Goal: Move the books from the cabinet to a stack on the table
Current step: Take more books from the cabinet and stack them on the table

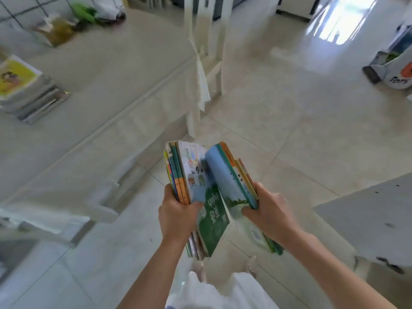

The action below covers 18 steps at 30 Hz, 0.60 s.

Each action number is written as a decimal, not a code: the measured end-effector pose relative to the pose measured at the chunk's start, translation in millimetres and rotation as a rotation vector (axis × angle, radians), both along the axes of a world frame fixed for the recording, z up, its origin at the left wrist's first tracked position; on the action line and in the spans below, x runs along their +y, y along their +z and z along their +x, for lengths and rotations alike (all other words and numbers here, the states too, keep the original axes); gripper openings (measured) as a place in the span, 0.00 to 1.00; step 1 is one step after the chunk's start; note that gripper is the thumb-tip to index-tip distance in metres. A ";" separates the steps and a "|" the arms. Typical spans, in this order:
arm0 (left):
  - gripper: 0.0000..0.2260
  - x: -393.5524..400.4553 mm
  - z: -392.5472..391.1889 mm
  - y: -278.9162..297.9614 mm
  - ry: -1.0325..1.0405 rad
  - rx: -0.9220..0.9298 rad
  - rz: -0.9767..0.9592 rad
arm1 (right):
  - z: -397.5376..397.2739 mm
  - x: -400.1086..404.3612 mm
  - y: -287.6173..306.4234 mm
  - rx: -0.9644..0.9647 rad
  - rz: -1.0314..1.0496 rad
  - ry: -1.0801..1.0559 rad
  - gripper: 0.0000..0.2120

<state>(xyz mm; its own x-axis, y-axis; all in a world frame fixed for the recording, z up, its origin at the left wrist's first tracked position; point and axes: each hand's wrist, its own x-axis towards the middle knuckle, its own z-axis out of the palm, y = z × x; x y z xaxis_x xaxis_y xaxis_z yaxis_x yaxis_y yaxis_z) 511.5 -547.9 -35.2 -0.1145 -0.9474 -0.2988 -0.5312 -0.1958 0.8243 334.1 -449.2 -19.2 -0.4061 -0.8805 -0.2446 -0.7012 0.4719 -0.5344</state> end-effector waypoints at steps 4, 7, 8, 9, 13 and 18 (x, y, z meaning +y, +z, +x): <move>0.18 -35.4 51.2 5.0 0.122 0.014 0.013 | 41.7 -59.9 -1.2 -0.028 0.013 0.109 0.19; 0.18 -57.6 77.9 7.0 0.217 0.005 0.016 | 62.6 -98.2 2.3 -0.029 0.038 0.188 0.18; 0.19 -66.1 85.3 7.2 0.251 0.007 0.019 | 67.5 -112.8 2.7 -0.031 0.044 0.215 0.18; 0.19 -73.9 90.1 7.5 0.278 0.010 0.019 | 70.5 -125.4 3.3 -0.029 0.056 0.236 0.18; 0.22 -113.6 101.8 5.6 0.380 0.013 0.019 | 77.0 -185.7 2.9 -0.022 0.080 0.309 0.19; 0.22 -174.0 89.8 5.2 0.452 0.047 0.009 | 68.4 -264.3 3.5 -0.053 0.104 0.373 0.18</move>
<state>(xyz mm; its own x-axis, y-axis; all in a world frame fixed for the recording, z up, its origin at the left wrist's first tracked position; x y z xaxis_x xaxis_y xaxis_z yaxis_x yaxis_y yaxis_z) 601.3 -721.9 -30.0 0.2965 -0.9027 -0.3119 -0.3526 -0.4070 0.8426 402.5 -713.6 -15.7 -0.0473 -0.9347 -0.3522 -0.8076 0.2433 -0.5372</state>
